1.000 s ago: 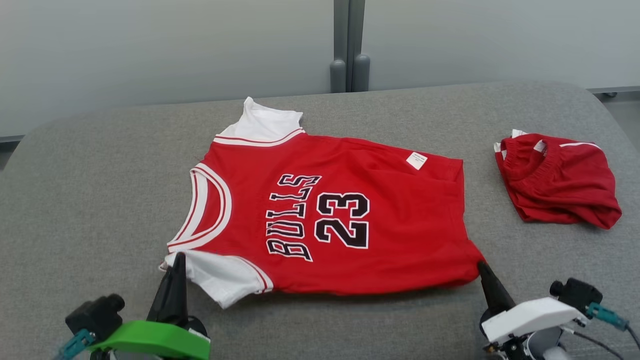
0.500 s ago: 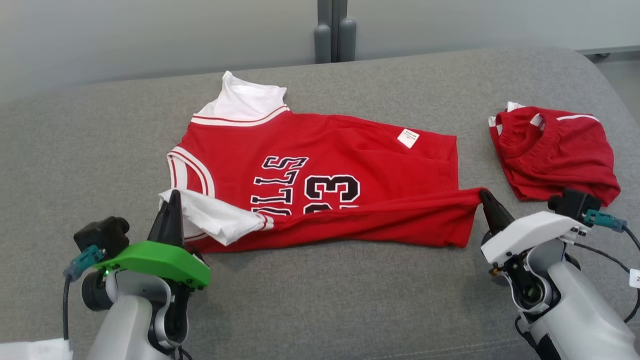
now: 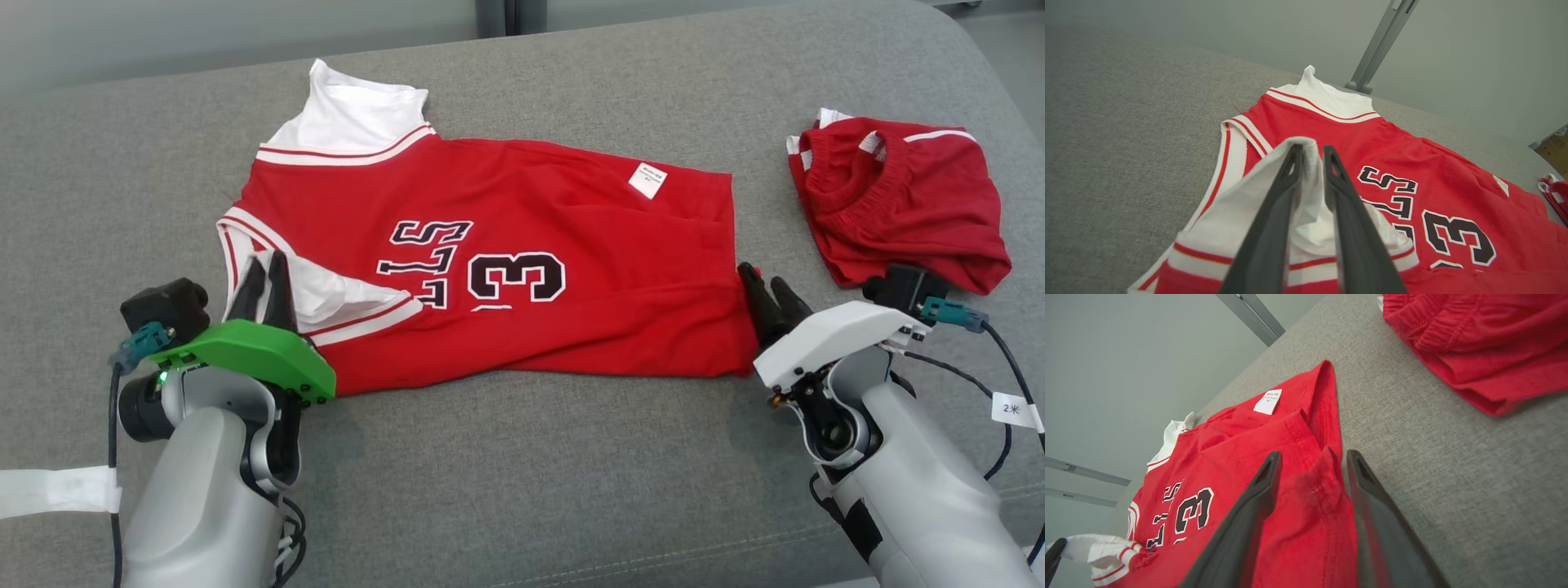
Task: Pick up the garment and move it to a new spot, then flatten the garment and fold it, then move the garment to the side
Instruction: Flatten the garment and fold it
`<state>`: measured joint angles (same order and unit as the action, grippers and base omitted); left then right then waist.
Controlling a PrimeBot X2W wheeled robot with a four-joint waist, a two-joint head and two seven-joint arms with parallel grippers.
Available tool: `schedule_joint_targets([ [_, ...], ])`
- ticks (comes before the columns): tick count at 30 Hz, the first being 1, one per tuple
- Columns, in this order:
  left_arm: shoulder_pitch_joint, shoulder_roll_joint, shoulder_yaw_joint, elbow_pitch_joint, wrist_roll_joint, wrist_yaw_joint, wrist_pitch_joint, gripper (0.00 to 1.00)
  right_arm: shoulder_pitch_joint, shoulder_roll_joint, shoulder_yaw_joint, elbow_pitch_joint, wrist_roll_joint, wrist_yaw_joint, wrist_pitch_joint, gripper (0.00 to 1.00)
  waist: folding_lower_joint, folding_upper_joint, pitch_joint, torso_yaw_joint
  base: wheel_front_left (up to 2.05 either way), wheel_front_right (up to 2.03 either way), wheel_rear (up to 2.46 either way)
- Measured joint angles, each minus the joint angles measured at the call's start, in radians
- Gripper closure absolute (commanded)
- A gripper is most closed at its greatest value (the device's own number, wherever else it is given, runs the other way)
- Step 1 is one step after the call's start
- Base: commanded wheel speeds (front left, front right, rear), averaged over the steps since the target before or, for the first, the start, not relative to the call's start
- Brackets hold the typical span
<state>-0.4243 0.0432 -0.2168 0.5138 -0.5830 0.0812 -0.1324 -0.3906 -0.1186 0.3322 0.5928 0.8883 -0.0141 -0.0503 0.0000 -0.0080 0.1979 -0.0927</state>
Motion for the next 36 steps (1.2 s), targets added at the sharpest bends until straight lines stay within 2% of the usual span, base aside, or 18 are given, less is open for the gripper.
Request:
schedule_joint_targets([
  [6, -0.047, -0.003, 0.038, 0.020, -0.017, 0.000, -0.063, 0.00, -0.013, -0.019, -0.025, -0.009, -0.002, 0.040, -0.066, 0.00, 0.0000, 0.0000, 0.006, -0.002, 0.00, 0.00, 0.00],
  [13, -0.031, -0.007, 0.061, 0.042, -0.074, -0.028, -0.087, 0.00, 0.018, -0.067, -0.072, -0.036, -0.011, 0.058, -0.161, 0.00, 0.0000, 0.0000, -0.020, 0.015, 0.00, 0.00, 0.00],
  [21, 0.095, -0.012, 0.090, 0.145, -0.148, -0.028, -0.059, 0.00, 0.113, -0.028, -0.070, -0.068, -0.011, 0.067, -0.175, 0.00, 0.0000, 0.0000, -0.054, 0.033, 0.00, 0.00, 0.00],
  [26, 0.102, -0.012, 0.107, 0.191, -0.156, -0.024, -0.044, 0.00, 0.135, 0.000, -0.044, -0.078, -0.016, 0.067, -0.178, 0.00, 0.0000, 0.0000, -0.053, 0.020, 0.00, 0.00, 0.00],
  [36, 0.095, -0.011, 0.151, 0.243, -0.187, -0.005, -0.036, 0.00, 0.167, 0.004, -0.029, -0.098, -0.027, 0.076, -0.179, 0.00, 0.0000, 0.0000, -0.029, -0.023, 0.00, 0.00, 0.00],
])
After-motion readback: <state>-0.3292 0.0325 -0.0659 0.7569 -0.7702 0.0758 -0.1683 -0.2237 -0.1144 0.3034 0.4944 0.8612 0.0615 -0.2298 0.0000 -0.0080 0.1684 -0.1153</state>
